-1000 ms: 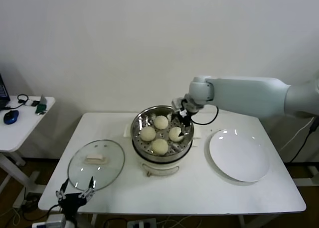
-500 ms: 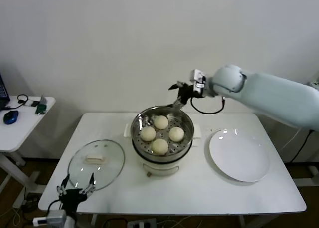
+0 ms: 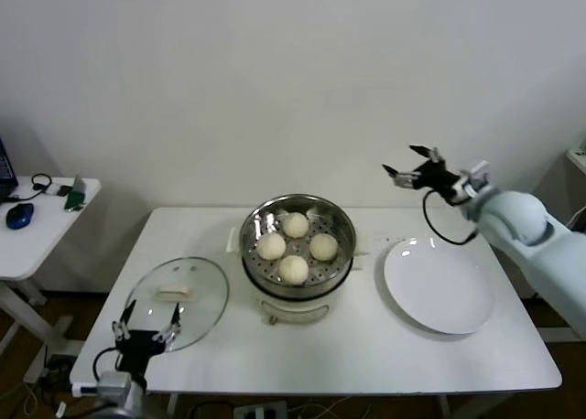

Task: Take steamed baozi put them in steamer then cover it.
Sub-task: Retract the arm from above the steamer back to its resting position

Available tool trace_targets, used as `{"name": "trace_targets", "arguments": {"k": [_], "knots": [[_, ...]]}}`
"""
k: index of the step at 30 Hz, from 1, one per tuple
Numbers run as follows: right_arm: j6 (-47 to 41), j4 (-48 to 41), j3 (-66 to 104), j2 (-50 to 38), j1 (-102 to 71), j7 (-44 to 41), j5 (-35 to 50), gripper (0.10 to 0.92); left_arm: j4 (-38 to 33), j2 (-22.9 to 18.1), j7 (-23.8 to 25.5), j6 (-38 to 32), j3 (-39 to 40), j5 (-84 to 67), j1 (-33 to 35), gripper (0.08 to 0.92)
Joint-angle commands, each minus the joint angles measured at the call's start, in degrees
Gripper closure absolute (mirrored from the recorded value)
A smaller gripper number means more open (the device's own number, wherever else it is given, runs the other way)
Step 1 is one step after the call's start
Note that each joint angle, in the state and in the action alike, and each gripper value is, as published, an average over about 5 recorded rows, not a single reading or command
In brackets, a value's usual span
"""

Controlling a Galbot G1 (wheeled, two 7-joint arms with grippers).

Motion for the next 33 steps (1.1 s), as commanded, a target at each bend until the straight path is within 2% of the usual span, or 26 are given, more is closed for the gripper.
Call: {"name": "trace_targets", "arguments": {"k": [1, 7, 11, 14, 18, 21, 27, 33], "knots": [[14.28, 6.43, 48.42, 10.18, -53.82, -0.08, -6.84, 0.203, 1.12, 1.16, 0.4, -3.89, -0.23, 8.71, -1.83, 0.177], [23.57, 6.64, 49.18, 21.77, -61.9, -2.82, -12.15, 0.203, 1.43, 2.31, -0.46, -6.61, -0.65, 14.96, -1.23, 0.177], [29.71, 5.96, 47.03, 26.79, -63.8, -4.05, -14.61, 0.203, 1.55, 3.07, -2.95, -8.11, -0.79, 21.7, -0.25, 0.177], [31.77, 5.01, 45.56, 29.74, -64.11, -3.62, -17.35, 0.203, 1.15, 4.19, -6.38, -9.03, -0.65, 31.53, 1.23, 0.177], [33.74, 3.27, 43.53, 32.63, -63.76, -1.83, -20.3, 0.203, 2.05, 4.8, -13.99, -10.38, 0.38, 47.64, 2.42, 0.177], [34.79, 1.63, 42.03, 34.21, -63.03, -0.48, -21.46, 0.203, 5.79, 3.98, -18.76, -11.2, 1.45, 57.99, 1.21, 0.177], [35.37, 0.6, 39.59, 36.38, -62.53, 0.26, -22.48, 0.203, 18.38, 1.61, -26.19, -12.41, 1.91, 75.66, -4.25, 0.177], [35.38, 1.34, 38.79, 37.42, -63.14, 0.45, -22.72, 0.203, 25.4, 0.98, -25.3, -12.06, 1.44, 84.59, -9.38, 0.177]]}}
